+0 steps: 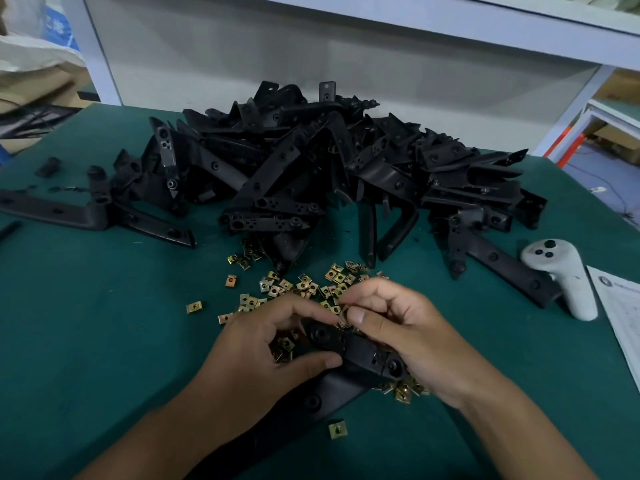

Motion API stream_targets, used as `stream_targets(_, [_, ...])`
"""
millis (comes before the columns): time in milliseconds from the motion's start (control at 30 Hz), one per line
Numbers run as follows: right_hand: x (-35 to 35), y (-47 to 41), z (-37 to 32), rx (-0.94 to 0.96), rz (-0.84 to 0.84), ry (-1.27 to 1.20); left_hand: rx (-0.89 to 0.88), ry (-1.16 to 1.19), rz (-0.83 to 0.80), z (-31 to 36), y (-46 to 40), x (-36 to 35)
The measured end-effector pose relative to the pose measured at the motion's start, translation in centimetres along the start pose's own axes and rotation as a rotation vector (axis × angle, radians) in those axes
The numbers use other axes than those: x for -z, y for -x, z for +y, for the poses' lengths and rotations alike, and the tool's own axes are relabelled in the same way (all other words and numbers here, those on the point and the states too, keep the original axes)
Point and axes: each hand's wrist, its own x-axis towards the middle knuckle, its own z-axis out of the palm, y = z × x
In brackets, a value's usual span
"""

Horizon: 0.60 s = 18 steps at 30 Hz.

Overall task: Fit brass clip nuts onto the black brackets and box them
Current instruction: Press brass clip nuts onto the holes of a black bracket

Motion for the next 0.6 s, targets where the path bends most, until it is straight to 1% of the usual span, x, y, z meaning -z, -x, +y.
stream_targets(600, [0.05, 0.07, -0.05, -0.023, 0.020, 0.005, -0.007, -0.053, 0.053, -0.34, -0.08, -0.18])
